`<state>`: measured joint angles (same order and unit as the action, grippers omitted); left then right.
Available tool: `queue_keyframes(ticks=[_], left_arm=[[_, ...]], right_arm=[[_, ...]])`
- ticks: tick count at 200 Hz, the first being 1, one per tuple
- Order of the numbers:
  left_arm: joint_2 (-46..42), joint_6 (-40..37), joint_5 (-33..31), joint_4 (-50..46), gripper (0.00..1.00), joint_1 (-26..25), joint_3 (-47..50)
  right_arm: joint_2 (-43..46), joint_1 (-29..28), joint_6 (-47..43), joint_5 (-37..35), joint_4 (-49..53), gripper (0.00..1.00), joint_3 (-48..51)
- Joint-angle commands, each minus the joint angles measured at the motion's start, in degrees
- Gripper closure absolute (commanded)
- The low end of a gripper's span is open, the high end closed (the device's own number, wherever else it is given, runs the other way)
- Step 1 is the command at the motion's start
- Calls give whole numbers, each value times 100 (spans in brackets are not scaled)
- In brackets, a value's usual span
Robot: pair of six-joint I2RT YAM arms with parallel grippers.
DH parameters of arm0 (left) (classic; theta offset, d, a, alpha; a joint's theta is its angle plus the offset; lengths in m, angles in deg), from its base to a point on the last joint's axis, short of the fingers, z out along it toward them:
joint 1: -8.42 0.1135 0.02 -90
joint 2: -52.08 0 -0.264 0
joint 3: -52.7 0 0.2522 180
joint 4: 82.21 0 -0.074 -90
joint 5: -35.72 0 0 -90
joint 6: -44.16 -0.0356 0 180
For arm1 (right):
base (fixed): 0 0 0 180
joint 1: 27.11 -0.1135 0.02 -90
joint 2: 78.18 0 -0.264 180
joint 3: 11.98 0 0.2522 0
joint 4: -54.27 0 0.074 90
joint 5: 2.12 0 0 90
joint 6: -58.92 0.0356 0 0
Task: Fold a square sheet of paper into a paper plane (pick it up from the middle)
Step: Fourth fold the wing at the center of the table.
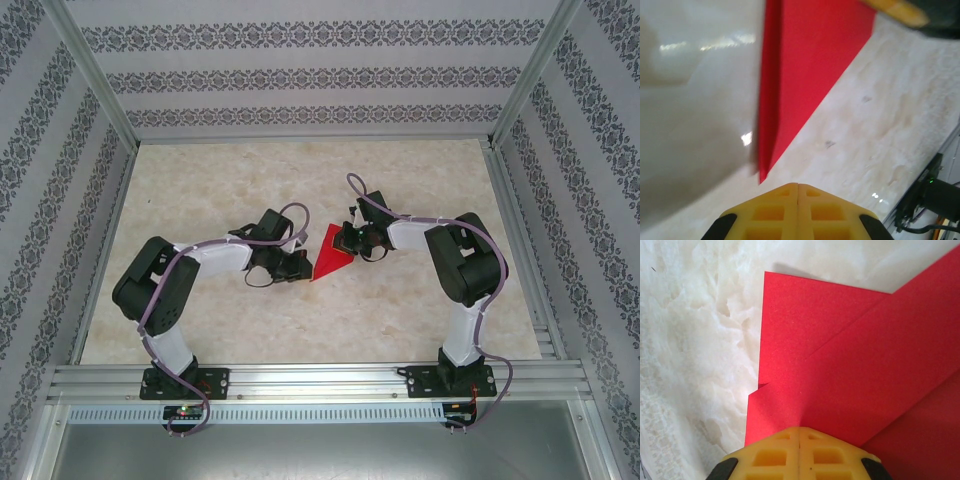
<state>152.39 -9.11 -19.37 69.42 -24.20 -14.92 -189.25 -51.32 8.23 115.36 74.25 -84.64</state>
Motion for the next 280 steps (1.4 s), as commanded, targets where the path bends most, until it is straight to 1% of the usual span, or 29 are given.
queue_keyframes(ticks=[1,52,99,130,163,200,238,280], left_arm=[[126,203,73,442,94,54,-285],[590,155,62,335,95,-60,-540],[675,-47,-404,19,96,-60,-425],[792,-131,-622,-24,98,-63,-332],[857,-132,-574,37,100,-62,-250],[866,-170,-556,-2,99,-66,-285],[891,-175,-535,-5,99,-69,-275],[902,-160,-530,11,99,-72,-296]], right_arm=[[-517,83,-99,-718,740,97,194],[-496,63,-55,-683,720,98,158],[-373,64,-47,-648,692,97,124],[-128,81,-120,-623,664,97,114],[238,66,-251,-501,583,96,-85],[532,-81,-293,-358,551,96,-303],[928,-328,-132,-385,455,94,-24],[723,-689,141,-183,126,93,162]])
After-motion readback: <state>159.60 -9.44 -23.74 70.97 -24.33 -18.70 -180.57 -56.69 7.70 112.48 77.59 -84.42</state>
